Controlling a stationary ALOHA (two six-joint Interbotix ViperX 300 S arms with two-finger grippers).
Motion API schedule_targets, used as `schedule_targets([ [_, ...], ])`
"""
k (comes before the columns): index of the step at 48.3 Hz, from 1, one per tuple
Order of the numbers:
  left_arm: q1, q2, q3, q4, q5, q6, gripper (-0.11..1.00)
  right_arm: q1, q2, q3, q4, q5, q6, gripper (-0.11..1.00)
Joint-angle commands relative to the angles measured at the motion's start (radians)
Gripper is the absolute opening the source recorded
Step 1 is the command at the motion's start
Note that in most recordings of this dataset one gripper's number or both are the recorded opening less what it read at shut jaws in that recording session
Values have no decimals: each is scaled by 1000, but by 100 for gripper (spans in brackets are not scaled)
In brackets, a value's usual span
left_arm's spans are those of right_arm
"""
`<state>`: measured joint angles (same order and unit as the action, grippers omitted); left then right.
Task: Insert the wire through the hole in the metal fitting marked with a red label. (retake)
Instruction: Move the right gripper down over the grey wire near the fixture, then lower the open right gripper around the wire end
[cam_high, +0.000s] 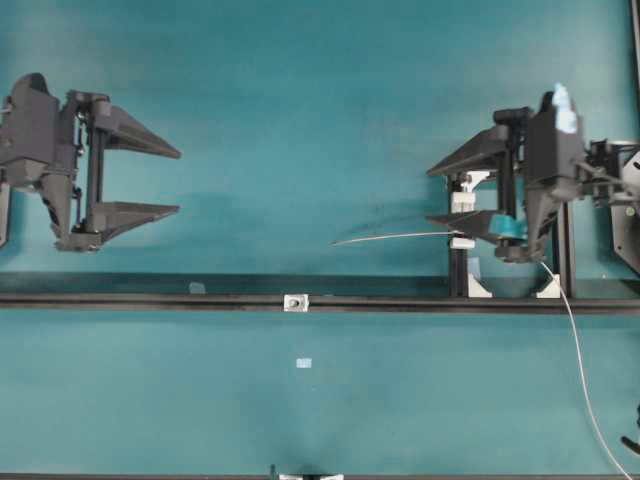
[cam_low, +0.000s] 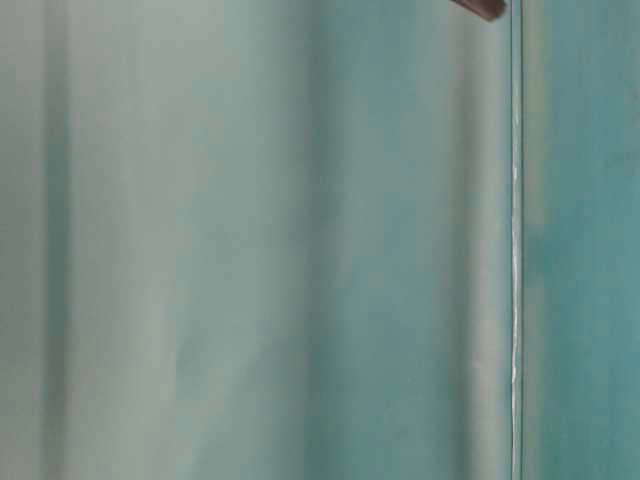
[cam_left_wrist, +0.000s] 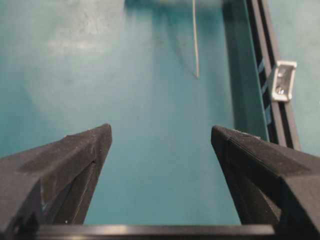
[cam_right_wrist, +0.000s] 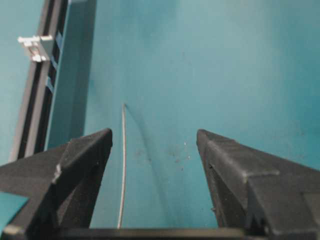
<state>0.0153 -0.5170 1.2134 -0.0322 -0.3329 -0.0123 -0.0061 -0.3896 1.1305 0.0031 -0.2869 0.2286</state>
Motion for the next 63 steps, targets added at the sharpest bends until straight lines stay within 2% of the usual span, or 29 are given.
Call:
schedule_targets([
  [1, 5, 17, -23, -2, -11, -3, 67, -3, 40, -40, 0, 6, 2, 77],
  [20, 14, 123, -48, -3, -11, -5, 67, 6, 184, -104, 0, 40, 2, 77],
  [63, 20, 242, -97, -3, -11, -5, 67, 18, 359, -178, 0, 40, 6, 77],
])
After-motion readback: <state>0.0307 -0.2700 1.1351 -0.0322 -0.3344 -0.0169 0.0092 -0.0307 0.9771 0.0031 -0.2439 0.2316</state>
